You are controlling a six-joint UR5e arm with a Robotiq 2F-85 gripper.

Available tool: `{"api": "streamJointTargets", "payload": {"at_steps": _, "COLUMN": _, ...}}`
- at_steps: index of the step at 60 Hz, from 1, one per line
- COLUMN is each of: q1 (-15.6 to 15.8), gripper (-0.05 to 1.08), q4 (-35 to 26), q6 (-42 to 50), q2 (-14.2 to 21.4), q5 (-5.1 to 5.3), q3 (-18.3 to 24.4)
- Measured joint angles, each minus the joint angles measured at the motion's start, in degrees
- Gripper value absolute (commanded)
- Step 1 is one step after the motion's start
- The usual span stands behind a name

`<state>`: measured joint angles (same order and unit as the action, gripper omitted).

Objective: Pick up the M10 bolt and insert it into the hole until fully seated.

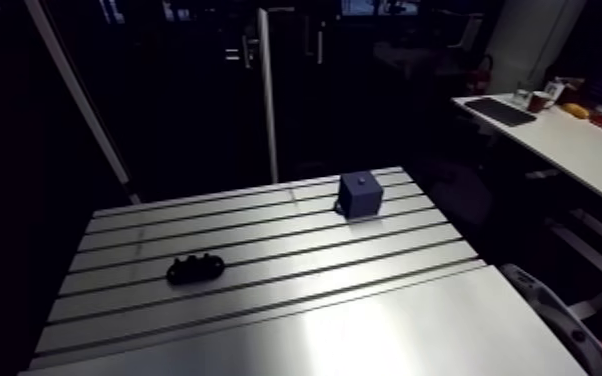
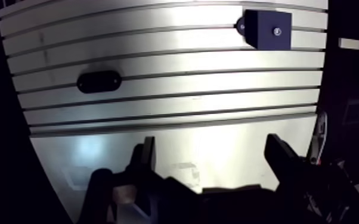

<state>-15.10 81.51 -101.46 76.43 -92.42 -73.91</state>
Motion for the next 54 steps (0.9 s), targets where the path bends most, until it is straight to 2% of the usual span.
{"api": "streamJointTargets", "payload": {"at_steps": 17, "q1": 4.3, "gripper": 0.0, "q4": 0.88, "q6": 1.74, "q2": 3.23, "q5": 0.51, "q3": -3.2}}
{"api": "streamJointTargets", "payload": {"at_steps": 37, "q1": 8.69, "gripper": 0.01, "q4": 4.61, "q6": 3.36, "q2": 8.03, "q5": 1.1, "q3": -9.53}}
{"api": "streamJointTargets", "payload": {"at_steps": 54, "q1": 9.36, "gripper": 0.01, "q4": 5.12, "q6": 3.34, "q2": 8.44, "q5": 1.27, "q3": -9.06}}
